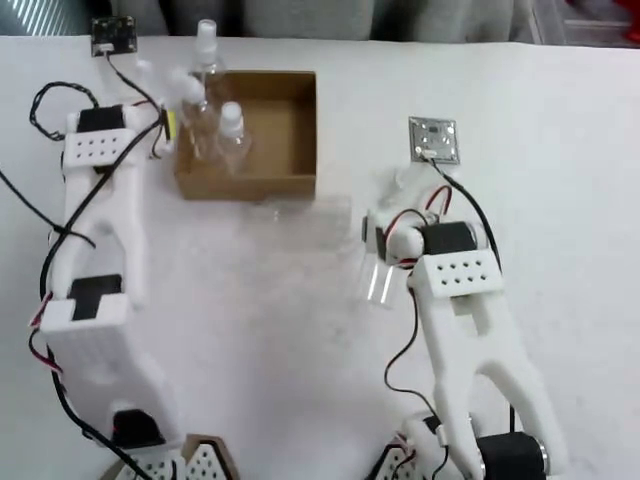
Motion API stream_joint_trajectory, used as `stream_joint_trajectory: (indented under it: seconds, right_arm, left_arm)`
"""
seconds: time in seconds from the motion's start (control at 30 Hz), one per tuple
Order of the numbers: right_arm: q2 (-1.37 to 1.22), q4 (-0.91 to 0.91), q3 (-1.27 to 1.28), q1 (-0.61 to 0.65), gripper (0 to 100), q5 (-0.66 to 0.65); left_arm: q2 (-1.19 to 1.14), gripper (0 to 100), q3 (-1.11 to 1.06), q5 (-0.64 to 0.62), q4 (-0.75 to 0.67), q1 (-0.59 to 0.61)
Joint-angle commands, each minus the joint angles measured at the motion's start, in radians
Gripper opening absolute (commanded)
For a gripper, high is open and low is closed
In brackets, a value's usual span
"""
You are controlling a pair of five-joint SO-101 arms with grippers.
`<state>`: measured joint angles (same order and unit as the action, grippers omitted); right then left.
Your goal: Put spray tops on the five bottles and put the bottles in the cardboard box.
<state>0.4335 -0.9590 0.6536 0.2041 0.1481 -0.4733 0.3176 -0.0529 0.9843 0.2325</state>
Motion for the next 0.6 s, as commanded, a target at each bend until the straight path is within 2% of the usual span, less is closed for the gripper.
stream_joint_trajectory:
  seconds: [0.0,0.57]
  right_arm:
    - [0.038,0.015,-0.005,0.005,1.7,-0.014]
    - [0.038,0.016,-0.005,0.004,1.7,-0.014]
  left_arm:
    - [-0.007,13,0.077,0.003,0.038,-0.045]
    - [-0.128,13,0.078,0.006,-0.058,-0.054]
